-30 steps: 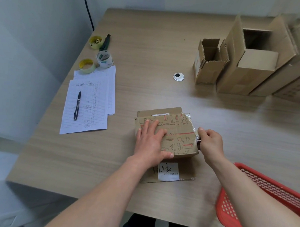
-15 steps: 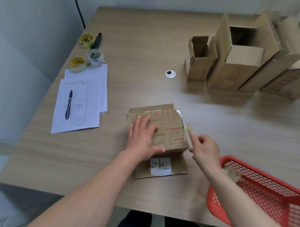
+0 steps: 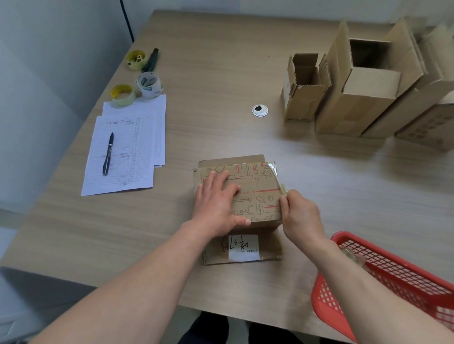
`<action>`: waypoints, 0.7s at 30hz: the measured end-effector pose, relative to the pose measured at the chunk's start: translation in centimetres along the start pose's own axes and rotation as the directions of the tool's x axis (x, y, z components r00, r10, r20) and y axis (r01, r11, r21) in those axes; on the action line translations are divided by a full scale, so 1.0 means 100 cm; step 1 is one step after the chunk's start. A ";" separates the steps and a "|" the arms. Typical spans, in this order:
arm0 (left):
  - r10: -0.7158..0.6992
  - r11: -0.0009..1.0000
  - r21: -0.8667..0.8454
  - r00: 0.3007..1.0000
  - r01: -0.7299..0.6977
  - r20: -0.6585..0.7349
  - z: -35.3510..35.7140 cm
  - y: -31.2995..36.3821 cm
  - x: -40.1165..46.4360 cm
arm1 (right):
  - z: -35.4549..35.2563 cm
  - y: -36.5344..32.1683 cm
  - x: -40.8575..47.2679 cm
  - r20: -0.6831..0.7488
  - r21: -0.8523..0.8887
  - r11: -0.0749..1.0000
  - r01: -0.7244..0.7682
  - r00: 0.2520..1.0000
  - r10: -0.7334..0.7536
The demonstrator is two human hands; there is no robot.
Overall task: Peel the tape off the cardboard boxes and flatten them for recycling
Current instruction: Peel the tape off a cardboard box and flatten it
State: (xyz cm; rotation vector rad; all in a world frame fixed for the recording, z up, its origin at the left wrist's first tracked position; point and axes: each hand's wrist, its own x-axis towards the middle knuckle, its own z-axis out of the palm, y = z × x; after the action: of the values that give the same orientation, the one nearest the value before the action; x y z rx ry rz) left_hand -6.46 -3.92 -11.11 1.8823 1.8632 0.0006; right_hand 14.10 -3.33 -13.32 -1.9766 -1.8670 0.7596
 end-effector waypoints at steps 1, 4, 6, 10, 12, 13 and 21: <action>0.005 1.000 0.001 1.000 -0.005 0.003 0.000 0.000 0.000 | -0.002 0.004 0.001 0.018 0.007 1.000 -0.007 1.000 0.007; 0.023 1.000 0.016 1.000 -0.023 0.015 -0.001 -0.001 0.000 | -0.009 0.010 0.003 0.086 0.144 0.986 -0.089 0.993 0.077; 0.033 0.999 0.022 0.999 -0.033 0.019 0.000 -0.001 0.001 | -0.012 0.012 0.005 0.177 0.265 0.943 -0.200 0.972 0.156; 0.039 0.999 0.030 0.999 -0.039 0.015 0.000 -0.005 0.004 | -0.026 0.023 0.009 0.197 0.609 0.683 -0.404 0.911 0.363; 0.039 0.999 0.030 0.999 -0.039 0.006 0.001 -0.006 0.006 | -0.034 0.025 0.006 0.183 0.615 0.671 -0.414 0.903 0.389; 0.037 0.999 0.026 0.999 -0.038 0.006 0.002 -0.006 0.007 | -0.033 0.023 0.003 0.191 0.597 0.675 -0.434 0.894 0.406; 0.033 0.999 0.023 0.999 -0.033 0.002 0.003 -0.005 0.008 | 0.012 -0.001 -0.030 0.431 0.686 0.246 -0.684 0.655 0.620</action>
State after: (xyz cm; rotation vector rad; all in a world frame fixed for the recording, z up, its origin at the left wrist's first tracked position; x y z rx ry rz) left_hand -6.77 -3.25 -11.77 1.9277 1.8386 -0.0122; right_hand 13.30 -6.48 -13.70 -1.9425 -0.3013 1.5769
